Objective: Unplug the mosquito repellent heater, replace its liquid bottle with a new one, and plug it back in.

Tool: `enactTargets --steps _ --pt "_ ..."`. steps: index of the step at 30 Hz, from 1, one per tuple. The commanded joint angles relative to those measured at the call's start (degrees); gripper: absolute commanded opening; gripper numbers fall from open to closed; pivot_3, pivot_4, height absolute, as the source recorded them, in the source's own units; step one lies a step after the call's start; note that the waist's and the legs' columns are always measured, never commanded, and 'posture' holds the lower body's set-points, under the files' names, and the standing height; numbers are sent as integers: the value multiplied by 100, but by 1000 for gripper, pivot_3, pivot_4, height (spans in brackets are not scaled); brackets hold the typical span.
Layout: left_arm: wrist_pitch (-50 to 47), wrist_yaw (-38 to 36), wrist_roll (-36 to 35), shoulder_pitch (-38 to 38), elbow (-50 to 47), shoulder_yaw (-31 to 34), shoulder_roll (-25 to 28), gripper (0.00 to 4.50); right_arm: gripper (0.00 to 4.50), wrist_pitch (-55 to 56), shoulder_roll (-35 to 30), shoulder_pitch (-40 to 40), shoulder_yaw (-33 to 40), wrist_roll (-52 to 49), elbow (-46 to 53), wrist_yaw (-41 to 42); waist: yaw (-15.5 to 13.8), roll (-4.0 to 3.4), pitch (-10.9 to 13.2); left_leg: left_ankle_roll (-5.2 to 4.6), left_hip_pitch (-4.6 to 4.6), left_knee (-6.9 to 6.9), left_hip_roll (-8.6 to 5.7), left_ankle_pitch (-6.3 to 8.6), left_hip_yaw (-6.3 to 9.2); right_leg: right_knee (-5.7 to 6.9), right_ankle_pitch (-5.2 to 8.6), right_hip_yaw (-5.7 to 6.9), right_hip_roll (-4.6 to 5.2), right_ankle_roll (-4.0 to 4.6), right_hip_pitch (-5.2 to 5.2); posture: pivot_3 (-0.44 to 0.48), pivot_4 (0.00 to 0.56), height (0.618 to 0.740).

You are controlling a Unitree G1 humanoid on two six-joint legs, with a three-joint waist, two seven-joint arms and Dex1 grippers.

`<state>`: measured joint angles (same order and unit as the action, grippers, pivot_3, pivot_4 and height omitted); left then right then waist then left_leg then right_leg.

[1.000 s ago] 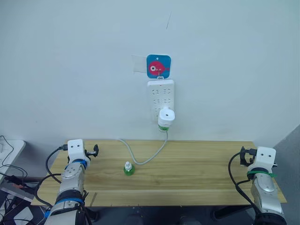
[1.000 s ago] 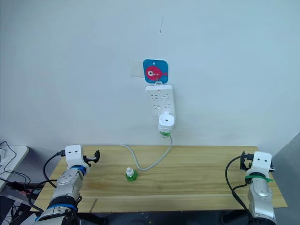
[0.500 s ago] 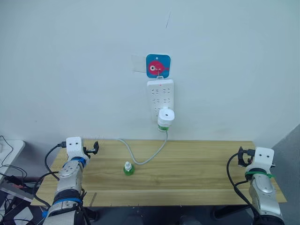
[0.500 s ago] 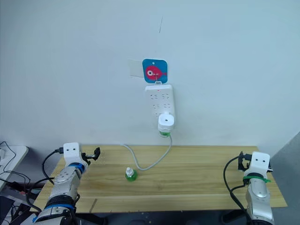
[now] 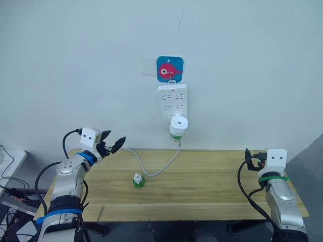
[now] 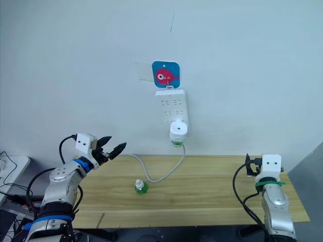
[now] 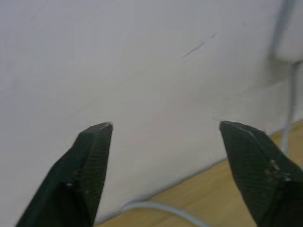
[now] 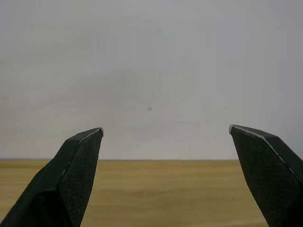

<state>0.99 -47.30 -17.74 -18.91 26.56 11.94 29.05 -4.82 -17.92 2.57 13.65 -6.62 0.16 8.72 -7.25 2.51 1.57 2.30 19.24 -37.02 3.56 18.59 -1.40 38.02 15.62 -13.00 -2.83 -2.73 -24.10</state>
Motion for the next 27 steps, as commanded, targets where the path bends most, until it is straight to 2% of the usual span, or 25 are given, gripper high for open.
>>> enactTargets --steps 1,2,7,14,21,27 --pt "-221 -300 -127 -234 -652 -177 112 2572 4500 -314 -242 92 -119 -138 807 402 2 -4 3 0 1 0 0 0 3 0 2 3 0 0 1 278 68 740" --pt "-271 -340 -100 -276 -755 -239 112 2243 4500 -386 -337 120 -198 -104 964 534 5 -8 12 0 7 -2 0 0 9 0 2 7 0 -1 0 273 75 740" --pt "-454 -589 -137 -672 -1024 -514 -29 2243 4500 -1061 -718 37 -673 -622 2025 1454 28 -21 44 0 20 -10 0 0 30 -1 2 24 0 -1 -3 266 74 740" --pt "-415 -1037 -73 -1495 -492 -849 -253 2243 4500 -2336 -1141 -755 -1128 -1560 3468 2160 81 -41 116 -2 63 -48 1 0 134 6 0 116 -4 -5 3 249 79 740" --pt "-150 -1479 50 -2323 458 -1005 -429 2243 4500 -3312 -1168 -1493 -1279 -2026 4033 1985 79 -33 164 -8 100 -89 0 3 175 6 -2 148 -6 -6 5 240 82 740" --pt "230 -1635 233 -2946 1505 -1046 -659 2243 4500 -3721 -1114 -1703 -1259 -2149 4311 1735 95 -36 168 -7 131 -100 -1 3 228 4 -2 194 -5 -4 2 208 82 740"
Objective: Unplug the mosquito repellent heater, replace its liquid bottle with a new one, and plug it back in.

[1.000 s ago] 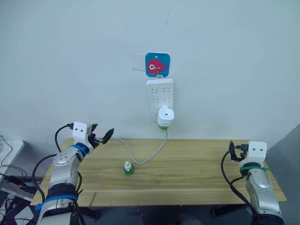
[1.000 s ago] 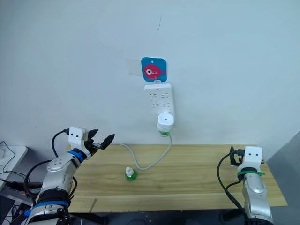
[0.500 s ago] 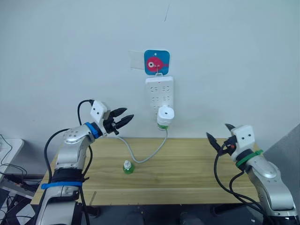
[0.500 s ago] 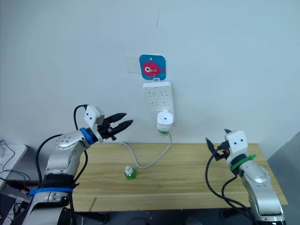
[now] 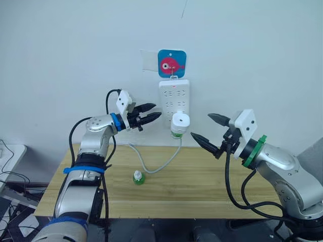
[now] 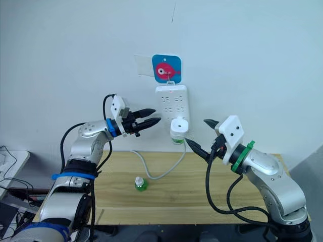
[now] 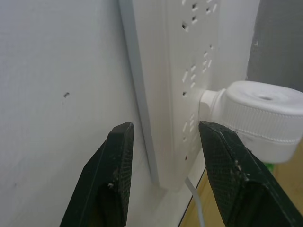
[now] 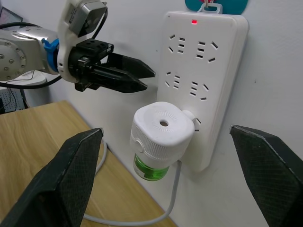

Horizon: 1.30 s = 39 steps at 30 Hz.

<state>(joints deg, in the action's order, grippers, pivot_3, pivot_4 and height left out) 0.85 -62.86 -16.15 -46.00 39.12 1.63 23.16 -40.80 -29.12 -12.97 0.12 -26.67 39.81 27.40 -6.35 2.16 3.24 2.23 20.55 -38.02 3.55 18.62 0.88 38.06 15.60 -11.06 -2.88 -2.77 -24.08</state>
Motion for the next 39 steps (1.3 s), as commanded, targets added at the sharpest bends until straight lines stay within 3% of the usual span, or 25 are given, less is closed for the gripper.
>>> enactTargets --steps 1,12,19,39 --pt "297 -101 96 -288 349 -16 -102 2243 4500 -174 8 -158 110 -167 387 -162 10 -3 1 0 4 0 0 0 11 2 1 10 0 2 0 201 82 740" --pt "832 -491 382 -869 1356 -55 -340 2243 4500 -465 -14 -101 243 -247 574 -447 34 -14 9 0 29 -4 0 -1 83 10 10 81 1 20 5 189 82 740" --pt "792 -816 397 -845 1256 -108 -432 2243 4500 -526 -28 -132 333 -294 576 -558 44 -14 9 0 28 -5 0 -2 90 13 10 89 1 20 8 167 82 740" --pt "611 -809 356 -833 1145 -139 -742 2243 4500 -702 103 -75 273 -391 663 -889 50 -14 17 -1 28 -11 -2 -2 111 34 18 106 1 32 11 157 94 740"
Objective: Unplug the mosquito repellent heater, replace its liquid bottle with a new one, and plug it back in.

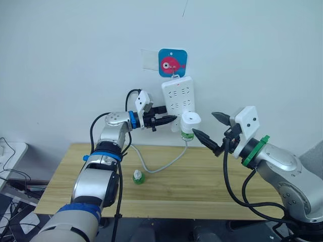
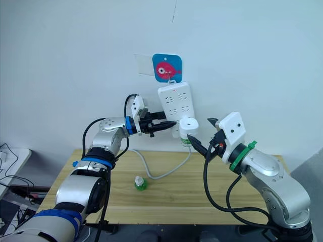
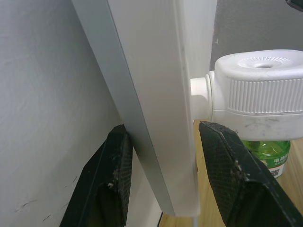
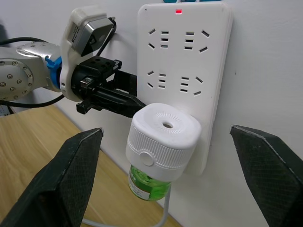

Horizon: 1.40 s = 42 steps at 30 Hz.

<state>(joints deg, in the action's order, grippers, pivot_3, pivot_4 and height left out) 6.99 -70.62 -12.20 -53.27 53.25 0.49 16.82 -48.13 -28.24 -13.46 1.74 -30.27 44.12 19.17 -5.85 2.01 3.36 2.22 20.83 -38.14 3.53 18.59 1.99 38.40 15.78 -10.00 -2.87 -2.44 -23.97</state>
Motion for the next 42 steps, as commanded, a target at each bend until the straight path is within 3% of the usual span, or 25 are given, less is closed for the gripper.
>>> enactTargets --steps 1,5,10,20,31,42 --pt "-19 -34 -43 -114 -269 -20 -127 2243 4500 26 13 -16 113 -35 237 -84 1 1 10 0 -1 -3 0 0 2 9 3 2 0 3 -1 157 94 740" --pt "-91 -108 -62 -130 -254 -6 -159 2243 4500 13 35 81 136 -52 266 -168 26 -2 23 -2 -3 -9 -2 -1 17 40 15 16 -1 20 -4 153 95 740" --pt "-248 -229 -113 -133 -283 10 -133 1408 4500 -46 132 245 138 -103 352 -303 102 -17 42 -7 -2 -10 -2 -4 49 54 24 44 -3 33 1 144 107 740" --pt "-574 -43 -134 -72 -557 30 -159 1375 4500 -673 873 305 -216 22 567 -1252 127 -85 149 -8 -2 -5 0 -5 162 62 61 149 -1 77 39 135 135 740" --pt "-805 35 -132 65 -847 -13 -188 1375 4500 -941 1851 -435 -1026 1083 80 -2473 145 -118 397 13 1 -8 0 -19 209 62 71 201 3 89 55 116 179 740" --pt "-722 57 -83 -33 -729 -24 -229 1375 4500 -647 2049 -759 -1186 1619 -416 -2378 148 -140 449 18 7 -2 1 -24 274 64 82 276 10 104 76 116 181 740"
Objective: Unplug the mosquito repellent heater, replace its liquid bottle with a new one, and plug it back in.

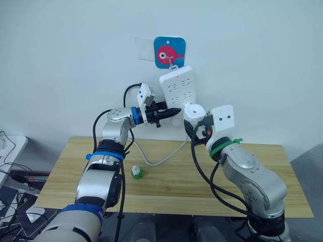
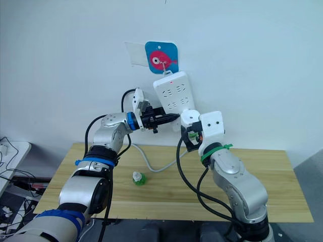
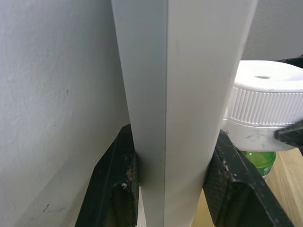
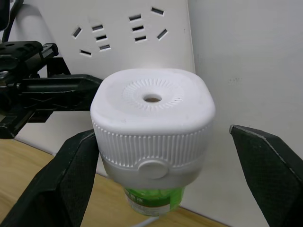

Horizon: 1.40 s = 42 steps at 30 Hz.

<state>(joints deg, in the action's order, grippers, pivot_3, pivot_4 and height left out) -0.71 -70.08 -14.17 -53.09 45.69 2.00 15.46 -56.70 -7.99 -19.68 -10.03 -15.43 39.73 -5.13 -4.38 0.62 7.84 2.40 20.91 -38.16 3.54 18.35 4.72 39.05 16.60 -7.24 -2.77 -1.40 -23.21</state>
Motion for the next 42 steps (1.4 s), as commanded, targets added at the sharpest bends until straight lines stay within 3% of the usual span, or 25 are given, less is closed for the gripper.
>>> enactTargets --steps 1,6,9,12,20,28,38,42 --pt "52 3 116 -47 26 -176 -92 1375 4500 242 37 -153 -20 180 -20 60 0 0 1 0 0 0 0 0 1 0 0 1 0 1 0 116 181 740" --pt "70 -15 119 -5 -1 -180 -72 1375 4500 341 131 -185 -29 288 -138 123 1 1 3 19 1 3 0 -11 3 -1 1 3 2 2 1 129 180 740" --pt "82 -8 120 -7 5 -174 -66 1375 3947 408 220 -184 9 307 -169 191 1 0 6 19 2 3 0 -11 4 -1 1 4 1 2 1 131 179 740" --pt "93 5 121 2 -7 -176 -71 1375 2966 437 261 -182 35 336 -172 246 4 -4 10 20 2 5 0 -11 7 -1 1 6 1 2 1 133 177 740" --pt "365 221 262 42 161 -201 -49 1375 2936 373 317 -7 68 285 125 382 7 -6 24 25 2 8 0 -14 9 -1 2 7 2 1 1 133 171 740" --pt "338 495 263 -91 489 -135 -50 1375 2936 109 220 872 345 43 1144 517 8 -5 24 33 11 8 -10 -19 12 -3 14 19 20 -8 7 127 164 740" --pt "560 399 270 -10 470 -174 25 1375 2936 -213 281 1027 789 -88 1681 512 123 -3 25 74 12 11 -17 -68 21 -4 8 11 19 -61 14 112 157 740" --pt "517 271 225 112 324 -142 167 2612 2936 -260 225 1160 1191 -239 1788 632 193 -7 33 75 13 19 -18 -69 20 -6 -4 7 19 -38 8 101 160 740"
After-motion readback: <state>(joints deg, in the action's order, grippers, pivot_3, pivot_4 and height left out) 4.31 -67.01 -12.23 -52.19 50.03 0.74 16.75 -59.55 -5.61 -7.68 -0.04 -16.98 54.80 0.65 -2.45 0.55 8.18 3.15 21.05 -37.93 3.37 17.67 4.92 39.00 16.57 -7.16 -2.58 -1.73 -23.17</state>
